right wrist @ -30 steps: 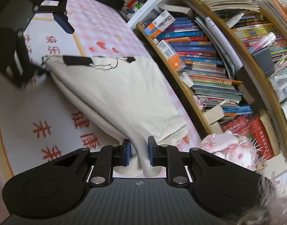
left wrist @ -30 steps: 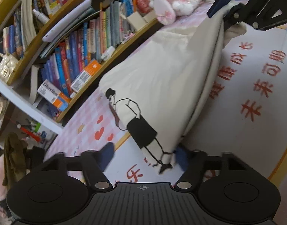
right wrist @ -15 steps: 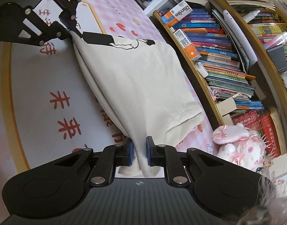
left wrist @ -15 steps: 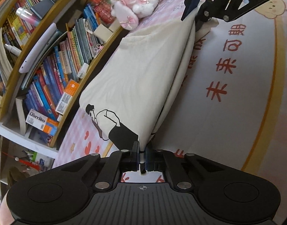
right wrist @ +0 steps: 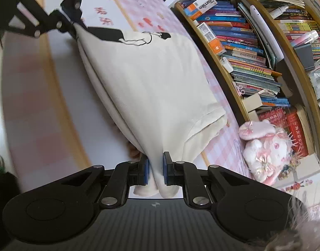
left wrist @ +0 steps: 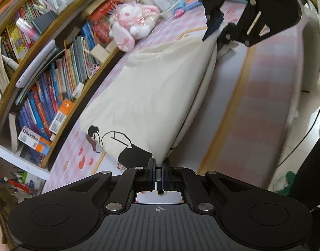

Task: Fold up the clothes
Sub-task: 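Lift the shirt end with both grippers and fold it over the shirt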

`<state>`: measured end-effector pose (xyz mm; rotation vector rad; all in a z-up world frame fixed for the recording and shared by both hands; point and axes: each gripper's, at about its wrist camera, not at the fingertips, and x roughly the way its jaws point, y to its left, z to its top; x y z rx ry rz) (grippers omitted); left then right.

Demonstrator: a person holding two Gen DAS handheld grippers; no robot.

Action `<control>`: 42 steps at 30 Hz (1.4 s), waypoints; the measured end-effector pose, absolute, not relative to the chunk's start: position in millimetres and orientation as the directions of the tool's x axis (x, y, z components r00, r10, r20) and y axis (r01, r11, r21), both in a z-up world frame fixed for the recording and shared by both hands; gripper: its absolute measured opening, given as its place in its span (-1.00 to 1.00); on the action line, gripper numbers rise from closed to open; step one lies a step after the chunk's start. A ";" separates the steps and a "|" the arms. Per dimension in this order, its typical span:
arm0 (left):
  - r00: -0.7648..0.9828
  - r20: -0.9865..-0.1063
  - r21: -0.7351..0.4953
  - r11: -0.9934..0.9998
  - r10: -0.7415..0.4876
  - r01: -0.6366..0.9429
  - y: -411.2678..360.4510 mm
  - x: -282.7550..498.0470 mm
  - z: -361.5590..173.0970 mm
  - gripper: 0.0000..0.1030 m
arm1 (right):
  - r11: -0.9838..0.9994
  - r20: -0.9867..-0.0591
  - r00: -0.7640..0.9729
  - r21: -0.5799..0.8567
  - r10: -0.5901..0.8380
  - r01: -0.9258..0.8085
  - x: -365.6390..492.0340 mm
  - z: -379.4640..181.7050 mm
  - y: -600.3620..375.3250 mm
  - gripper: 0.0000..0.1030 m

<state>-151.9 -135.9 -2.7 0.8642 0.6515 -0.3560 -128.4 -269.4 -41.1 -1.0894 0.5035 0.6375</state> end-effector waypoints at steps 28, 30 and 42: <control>0.824 -0.538 0.529 0.690 -0.177 0.494 -92.6 -167.3 88.8 -0.92 | 0.508 -0.583 0.781 -0.614 0.226 -0.605 -192.9 48.8 -279.3 -0.82; 0.839 -0.516 0.517 0.719 -0.171 0.465 -89.6 -152.9 97.4 -0.92 | 0.519 -0.558 0.795 -0.619 0.236 -0.589 -182.7 60.5 -279.5 -0.82; 0.819 -0.561 0.478 0.760 -0.122 0.441 -105.6 -63.7 97.1 -0.87 | 0.537 -0.559 0.771 -0.568 0.304 -0.624 -96.3 83.7 -286.7 -0.82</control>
